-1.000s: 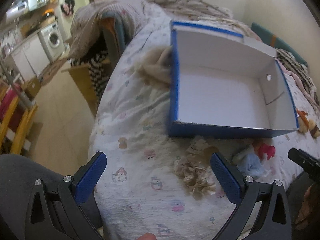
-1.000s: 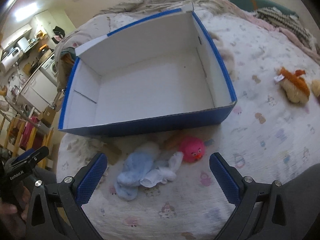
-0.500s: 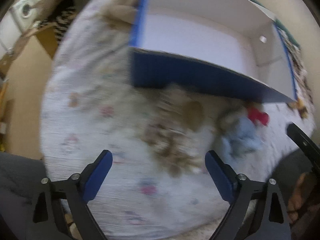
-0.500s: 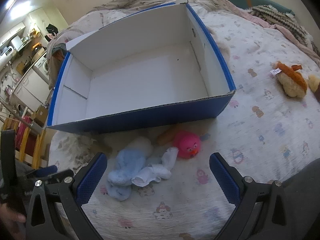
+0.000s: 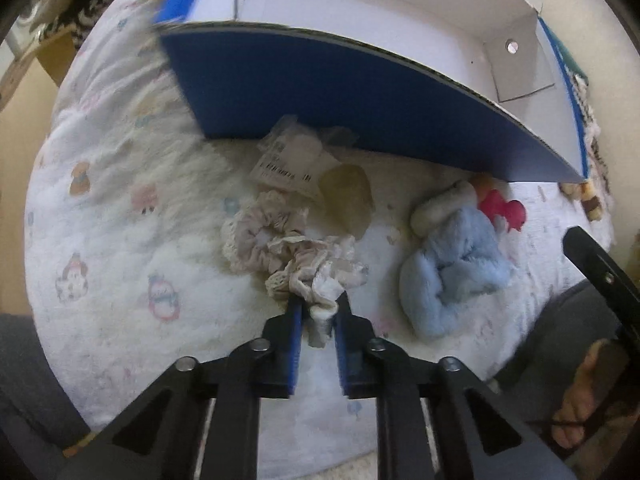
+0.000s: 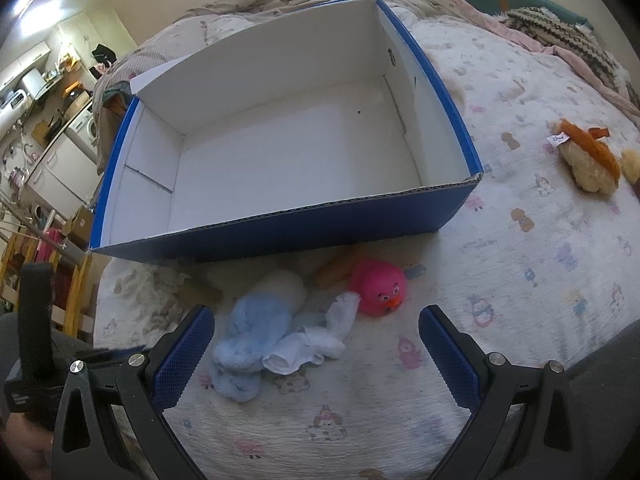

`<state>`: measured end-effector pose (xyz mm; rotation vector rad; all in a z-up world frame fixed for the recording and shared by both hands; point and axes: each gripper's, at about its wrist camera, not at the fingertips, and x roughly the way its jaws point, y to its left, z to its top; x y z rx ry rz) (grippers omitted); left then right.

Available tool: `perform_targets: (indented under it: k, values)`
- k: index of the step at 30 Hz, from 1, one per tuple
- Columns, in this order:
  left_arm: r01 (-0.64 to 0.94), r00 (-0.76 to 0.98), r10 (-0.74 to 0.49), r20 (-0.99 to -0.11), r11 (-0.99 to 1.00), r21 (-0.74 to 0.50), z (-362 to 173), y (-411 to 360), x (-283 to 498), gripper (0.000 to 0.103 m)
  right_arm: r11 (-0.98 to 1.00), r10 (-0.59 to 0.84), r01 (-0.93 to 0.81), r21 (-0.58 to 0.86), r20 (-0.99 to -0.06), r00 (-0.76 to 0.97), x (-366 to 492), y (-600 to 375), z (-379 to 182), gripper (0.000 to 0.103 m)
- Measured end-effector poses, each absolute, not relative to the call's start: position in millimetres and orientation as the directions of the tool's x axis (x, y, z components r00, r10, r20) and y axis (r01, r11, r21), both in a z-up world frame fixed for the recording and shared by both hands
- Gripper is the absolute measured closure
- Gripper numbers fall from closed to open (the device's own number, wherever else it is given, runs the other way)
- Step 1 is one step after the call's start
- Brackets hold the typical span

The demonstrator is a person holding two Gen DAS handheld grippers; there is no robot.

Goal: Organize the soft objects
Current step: 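Lower the left gripper onto the cream lace scrunchie and close it, then grasp the beige scrunchie with the right gripper while the left gripper lifts the cream scrunchie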

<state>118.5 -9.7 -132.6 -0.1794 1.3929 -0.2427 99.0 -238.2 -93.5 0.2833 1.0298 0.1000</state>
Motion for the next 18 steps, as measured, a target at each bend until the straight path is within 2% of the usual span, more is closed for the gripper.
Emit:
perform_targets:
  k: [10,13,16,17,18]
  values:
    - [0.151,0.166,-0.288,-0.943,0.953,-0.264,-97.9,15.4,102.1,0.092,0.956,0.240,0.027,0.291,-0.836,0.494,102.0,-233.0,-97.0,0.000]
    - [0.168,0.151,-0.299,-0.942,0.947,-0.274,-100.2,17.3,103.8,0.092,0.935,0.316,-0.003,0.355,-0.827,0.464,104.4,-230.3,-96.4,0.000]
    - [0.183,0.102,-0.312,-0.945,0.939,-0.291,-115.4,8.5,102.9,0.092,0.871,0.474,-0.073,0.486,-0.792,0.385,112.9,-215.5,-97.6,0.000]
    - [0.188,0.092,-0.311,-0.946,0.938,-0.290,-118.6,4.8,102.4,0.092,0.848,0.517,-0.086,0.522,-0.782,0.349,116.8,-208.9,-99.3,0.004]
    - [0.189,0.083,-0.310,-0.947,0.938,-0.291,-122.2,1.9,102.1,0.092,0.822,0.559,-0.091,0.561,-0.769,0.310,121.4,-201.5,-102.1,0.017]
